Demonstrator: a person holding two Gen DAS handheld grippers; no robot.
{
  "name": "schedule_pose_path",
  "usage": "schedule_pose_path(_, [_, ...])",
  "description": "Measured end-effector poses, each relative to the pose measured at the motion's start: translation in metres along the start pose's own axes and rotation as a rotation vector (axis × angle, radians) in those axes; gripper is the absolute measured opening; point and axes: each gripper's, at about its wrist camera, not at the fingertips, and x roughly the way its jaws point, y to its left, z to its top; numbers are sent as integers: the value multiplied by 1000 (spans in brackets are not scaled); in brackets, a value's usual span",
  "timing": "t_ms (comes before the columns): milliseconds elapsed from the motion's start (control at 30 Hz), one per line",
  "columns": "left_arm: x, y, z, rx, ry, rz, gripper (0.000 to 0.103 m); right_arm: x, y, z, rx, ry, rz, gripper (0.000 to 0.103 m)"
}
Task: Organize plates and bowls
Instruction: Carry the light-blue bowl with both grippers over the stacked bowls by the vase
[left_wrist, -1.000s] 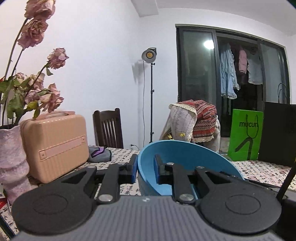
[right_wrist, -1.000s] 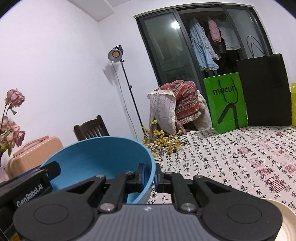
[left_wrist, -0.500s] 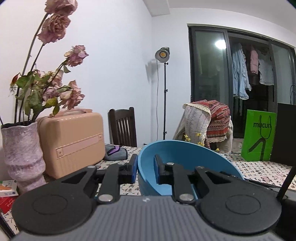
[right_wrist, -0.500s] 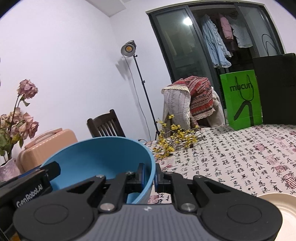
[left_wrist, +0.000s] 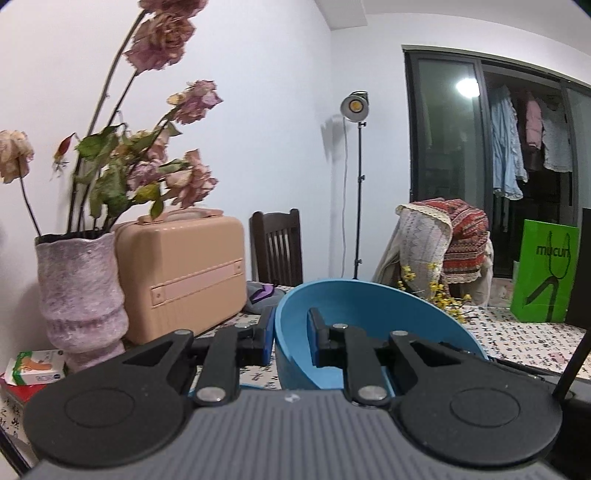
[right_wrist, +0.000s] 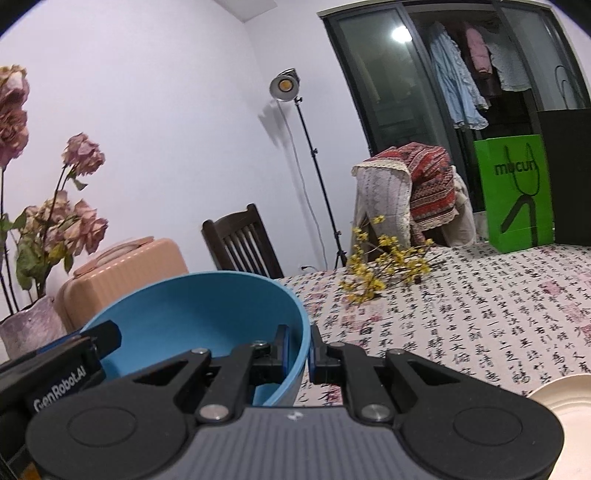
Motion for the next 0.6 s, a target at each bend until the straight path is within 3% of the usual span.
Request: schedule_pose_path(600, [5,45,-8,-34,74,93,18,17,44,-17,-53,68,90,10])
